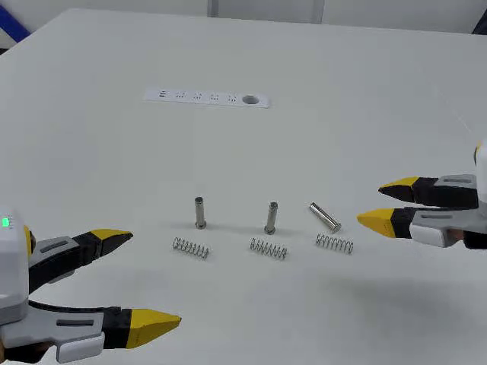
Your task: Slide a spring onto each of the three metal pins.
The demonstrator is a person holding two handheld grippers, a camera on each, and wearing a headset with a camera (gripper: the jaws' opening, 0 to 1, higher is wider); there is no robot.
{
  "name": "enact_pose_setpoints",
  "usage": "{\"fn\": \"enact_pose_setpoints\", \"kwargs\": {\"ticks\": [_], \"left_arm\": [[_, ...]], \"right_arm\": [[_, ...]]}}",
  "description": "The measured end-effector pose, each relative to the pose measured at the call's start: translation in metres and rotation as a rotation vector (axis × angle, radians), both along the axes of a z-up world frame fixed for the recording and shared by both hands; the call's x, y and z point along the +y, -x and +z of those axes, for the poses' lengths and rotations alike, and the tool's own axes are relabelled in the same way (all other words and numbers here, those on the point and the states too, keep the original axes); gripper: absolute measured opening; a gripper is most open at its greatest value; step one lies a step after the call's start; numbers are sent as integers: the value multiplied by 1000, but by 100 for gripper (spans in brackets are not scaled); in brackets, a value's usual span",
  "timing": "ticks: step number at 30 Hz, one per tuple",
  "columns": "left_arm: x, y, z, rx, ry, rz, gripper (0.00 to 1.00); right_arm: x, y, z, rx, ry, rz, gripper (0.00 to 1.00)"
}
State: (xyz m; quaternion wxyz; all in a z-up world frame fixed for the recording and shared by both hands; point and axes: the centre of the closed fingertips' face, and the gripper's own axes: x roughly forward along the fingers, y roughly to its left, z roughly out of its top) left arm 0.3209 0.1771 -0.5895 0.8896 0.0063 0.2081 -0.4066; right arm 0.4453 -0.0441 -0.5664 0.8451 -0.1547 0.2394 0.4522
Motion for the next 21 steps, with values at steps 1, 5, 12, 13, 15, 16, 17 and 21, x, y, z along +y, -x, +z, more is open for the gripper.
{"fn": "enact_pose_setpoints", "kwargs": {"ticks": [1,5,12,13,15,16,17,21], "left_arm": [[0,0,0,0,0,-1,87],[0,1,-1,2,-3,-5,87],[-1,0,0,1,-5,-8,86],[-1,0,0,1,-4,-8,86],[-1,0,0,2,-5,-8,86],[-1,0,-1,3,-5,-8,86],[-1,0,-1,3,-6,-7,86],[-1,1,-2,6,-8,-8,86]], "right_arm": [[1,-2,-2,3,6,-2,36],[5,-13,-10,21,35,-7,35],[13,-26,-22,39,80,-1,33],[15,-28,-24,41,89,1,32],[17,-31,-29,52,99,2,32],[18,-32,-31,57,103,3,31],[19,-33,-32,58,108,3,31],[24,-38,-41,75,134,0,29]]}}
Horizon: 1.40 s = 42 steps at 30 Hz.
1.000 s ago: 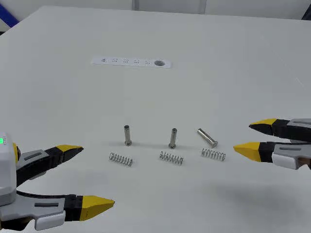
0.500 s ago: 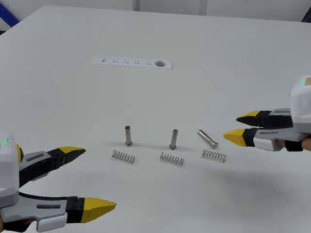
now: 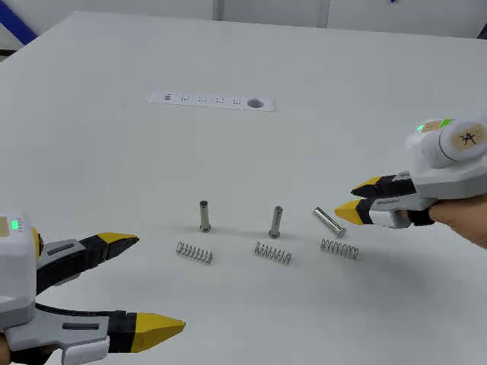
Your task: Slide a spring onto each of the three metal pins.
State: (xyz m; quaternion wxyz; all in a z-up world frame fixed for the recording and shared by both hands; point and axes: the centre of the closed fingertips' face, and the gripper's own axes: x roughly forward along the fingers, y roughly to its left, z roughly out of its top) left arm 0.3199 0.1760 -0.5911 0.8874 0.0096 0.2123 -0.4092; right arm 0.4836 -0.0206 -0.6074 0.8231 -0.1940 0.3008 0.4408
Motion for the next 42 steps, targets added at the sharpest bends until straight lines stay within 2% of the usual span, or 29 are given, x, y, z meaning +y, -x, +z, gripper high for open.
{"fn": "enact_pose_setpoints", "kwargs": {"ticks": [12,22,42], "left_arm": [[-2,1,-1,3,0,0,85],[1,1,-4,9,5,6,84],[3,1,-6,14,14,6,83]], "right_arm": [[16,-13,-22,47,84,-12,21],[20,-17,-43,102,135,-73,17],[19,-19,-55,158,164,-129,11]]}}
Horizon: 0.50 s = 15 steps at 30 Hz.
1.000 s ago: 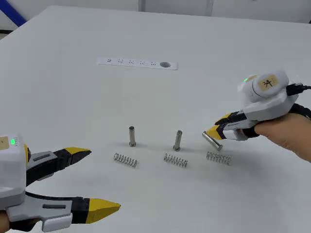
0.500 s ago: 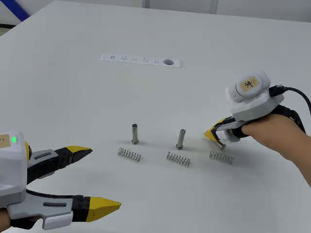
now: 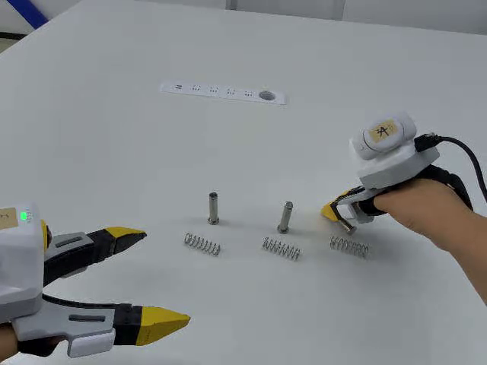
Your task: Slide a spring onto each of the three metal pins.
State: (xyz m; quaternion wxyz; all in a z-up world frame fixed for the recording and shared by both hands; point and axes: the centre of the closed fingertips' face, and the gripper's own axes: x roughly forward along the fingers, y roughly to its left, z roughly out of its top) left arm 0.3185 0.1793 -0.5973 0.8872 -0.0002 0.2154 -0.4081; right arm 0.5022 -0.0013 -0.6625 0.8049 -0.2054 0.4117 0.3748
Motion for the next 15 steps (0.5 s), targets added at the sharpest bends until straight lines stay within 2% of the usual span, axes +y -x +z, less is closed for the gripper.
{"fn": "enact_pose_setpoints", "kwargs": {"ticks": [15], "left_arm": [[2,1,-1,7,-5,-1,83]], "right_arm": [[2,1,-1,31,-2,-3,9]]}}
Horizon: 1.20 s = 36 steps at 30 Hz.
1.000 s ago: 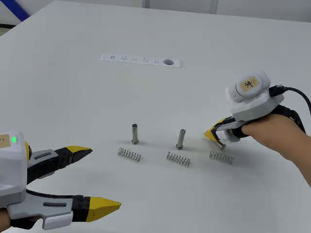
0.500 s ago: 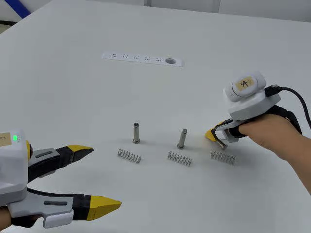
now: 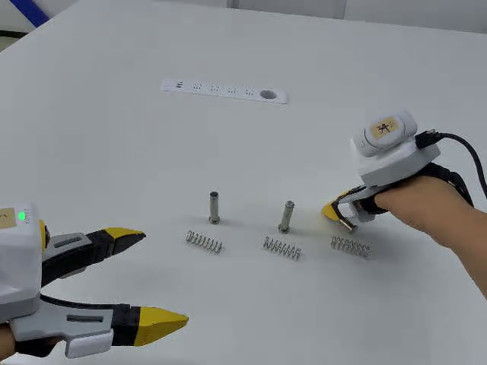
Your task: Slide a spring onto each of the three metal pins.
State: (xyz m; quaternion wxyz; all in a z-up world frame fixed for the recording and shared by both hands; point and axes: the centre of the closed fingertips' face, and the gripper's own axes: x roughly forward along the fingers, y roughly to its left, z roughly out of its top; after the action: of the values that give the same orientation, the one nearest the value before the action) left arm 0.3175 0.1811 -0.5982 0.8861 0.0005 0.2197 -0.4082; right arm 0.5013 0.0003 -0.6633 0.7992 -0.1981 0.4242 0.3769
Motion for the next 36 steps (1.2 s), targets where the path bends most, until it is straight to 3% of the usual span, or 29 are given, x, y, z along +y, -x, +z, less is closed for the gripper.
{"fn": "enact_pose_setpoints", "kwargs": {"ticks": [6,11,18,27,36], "left_arm": [[-1,-1,1,-2,-2,-2,82],[-2,-2,3,-8,-1,-3,82],[1,0,5,-13,-8,-3,82],[-1,0,9,-24,-16,-12,82],[-4,-1,13,-35,-18,-20,82]], "right_arm": [[1,1,0,2,31,-3,8],[1,-2,0,-6,7,-11,8],[5,2,16,-42,-22,0,8],[-4,10,32,-76,-62,-31,9],[-13,16,41,-108,-81,-52,9]]}}
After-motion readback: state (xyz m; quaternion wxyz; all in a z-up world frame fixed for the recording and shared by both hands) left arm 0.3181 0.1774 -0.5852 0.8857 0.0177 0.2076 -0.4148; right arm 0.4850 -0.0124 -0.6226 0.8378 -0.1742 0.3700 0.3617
